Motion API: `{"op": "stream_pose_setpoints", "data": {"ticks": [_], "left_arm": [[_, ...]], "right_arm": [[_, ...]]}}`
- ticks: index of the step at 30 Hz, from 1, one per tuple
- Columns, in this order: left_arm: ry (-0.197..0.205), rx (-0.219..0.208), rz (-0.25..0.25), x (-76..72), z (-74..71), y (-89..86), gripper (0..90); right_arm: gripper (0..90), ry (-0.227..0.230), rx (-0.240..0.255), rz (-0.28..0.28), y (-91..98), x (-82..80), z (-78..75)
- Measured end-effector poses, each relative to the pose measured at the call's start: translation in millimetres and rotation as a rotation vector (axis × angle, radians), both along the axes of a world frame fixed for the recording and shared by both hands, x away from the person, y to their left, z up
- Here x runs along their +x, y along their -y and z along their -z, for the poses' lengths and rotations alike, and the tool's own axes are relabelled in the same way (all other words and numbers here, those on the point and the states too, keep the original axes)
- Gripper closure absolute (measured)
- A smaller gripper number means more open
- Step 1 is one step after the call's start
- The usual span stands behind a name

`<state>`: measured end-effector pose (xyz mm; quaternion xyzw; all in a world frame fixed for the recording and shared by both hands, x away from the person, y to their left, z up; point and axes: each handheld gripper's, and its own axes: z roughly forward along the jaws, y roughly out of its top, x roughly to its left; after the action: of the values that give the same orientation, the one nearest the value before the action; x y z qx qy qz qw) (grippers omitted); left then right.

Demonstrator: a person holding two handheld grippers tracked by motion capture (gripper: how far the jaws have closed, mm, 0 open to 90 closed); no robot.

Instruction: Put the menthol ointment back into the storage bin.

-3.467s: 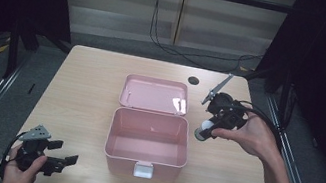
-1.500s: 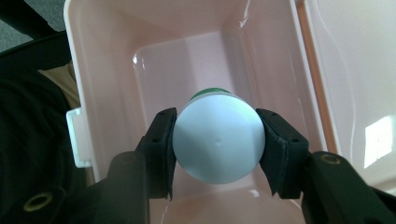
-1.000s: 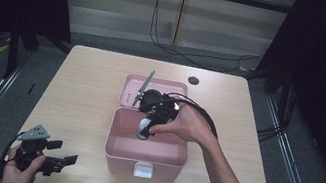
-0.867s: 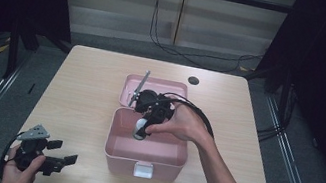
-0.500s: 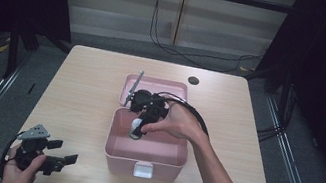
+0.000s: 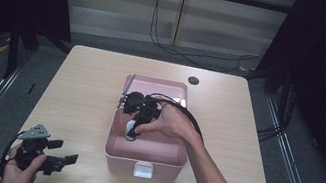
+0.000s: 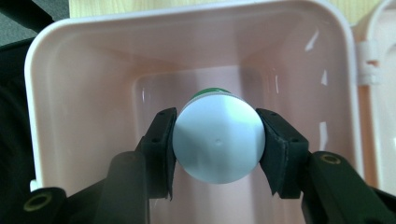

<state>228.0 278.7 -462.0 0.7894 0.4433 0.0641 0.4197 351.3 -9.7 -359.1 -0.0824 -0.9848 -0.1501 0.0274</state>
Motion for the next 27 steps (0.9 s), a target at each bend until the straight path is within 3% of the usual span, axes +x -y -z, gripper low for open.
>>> {"op": "stream_pose_setpoints", "data": {"ticks": [19,27], "left_arm": [[-0.001,-0.005,-0.009,-2.1,-0.3,-1.2,16.5],[0.0,-0.007,-0.007,-2.3,-0.4,-1.2,16.5]], "right_arm": [[51.4,-0.03,-0.005,-0.042,-23.3,-3.3,24.0],[51.4,-0.039,-0.032,-0.05,-30.2,-3.3,36.4]]}}
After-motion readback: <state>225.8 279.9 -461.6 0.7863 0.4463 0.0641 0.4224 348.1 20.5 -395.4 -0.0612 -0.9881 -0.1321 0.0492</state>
